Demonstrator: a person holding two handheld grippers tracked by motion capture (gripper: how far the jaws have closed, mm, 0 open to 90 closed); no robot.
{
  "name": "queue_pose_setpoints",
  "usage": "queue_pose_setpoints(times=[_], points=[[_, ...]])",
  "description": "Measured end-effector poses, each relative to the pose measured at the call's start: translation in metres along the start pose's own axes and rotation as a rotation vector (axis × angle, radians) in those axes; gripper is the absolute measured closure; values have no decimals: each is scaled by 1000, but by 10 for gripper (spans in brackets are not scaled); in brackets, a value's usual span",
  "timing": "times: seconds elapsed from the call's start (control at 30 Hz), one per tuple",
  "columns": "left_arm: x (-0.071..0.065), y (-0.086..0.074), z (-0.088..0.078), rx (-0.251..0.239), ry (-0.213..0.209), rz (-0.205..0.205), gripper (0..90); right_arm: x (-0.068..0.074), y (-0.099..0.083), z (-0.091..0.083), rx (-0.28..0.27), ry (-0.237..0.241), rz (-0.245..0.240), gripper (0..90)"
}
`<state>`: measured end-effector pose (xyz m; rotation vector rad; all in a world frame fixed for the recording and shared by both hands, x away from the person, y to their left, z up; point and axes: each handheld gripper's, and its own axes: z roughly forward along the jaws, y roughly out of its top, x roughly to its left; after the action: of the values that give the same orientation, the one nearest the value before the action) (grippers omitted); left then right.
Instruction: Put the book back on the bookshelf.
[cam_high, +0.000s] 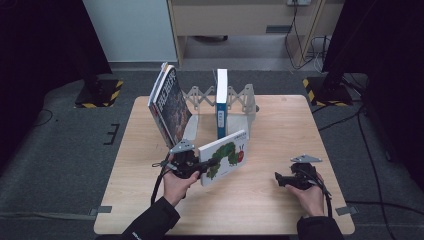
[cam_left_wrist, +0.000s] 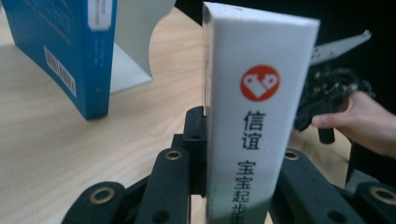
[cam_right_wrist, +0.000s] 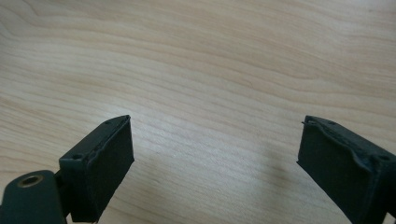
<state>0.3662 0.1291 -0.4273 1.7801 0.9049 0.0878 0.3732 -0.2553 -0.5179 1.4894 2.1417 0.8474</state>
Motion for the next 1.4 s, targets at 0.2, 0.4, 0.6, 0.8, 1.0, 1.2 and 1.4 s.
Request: queue_pose_setpoints(times=[0.2,0.4,0.6,0.8,1.0,1.2,1.4], points=[[-1,9,0,-22,14,10,745,-2,-4,3,21,-22,-33,85],[1,22,4,-59,50,13,745,-4,-6,6,44,-39,-48,77],[4,32,10,-86,88,20,745,-5,-7,8,53,-31,-52,64],[7,39,18,-106,113,22,745,-7,-10,8,36,-20,-31,63],[8,42,30,-115,138,29,745,-9,-12,8,27,-15,-21,59],[8,44,40,-136,158,31,745,-8,-13,9,17,-11,-12,50],[6,46,51,-154,196,44,745,-8,-15,10,0,-11,-14,38]])
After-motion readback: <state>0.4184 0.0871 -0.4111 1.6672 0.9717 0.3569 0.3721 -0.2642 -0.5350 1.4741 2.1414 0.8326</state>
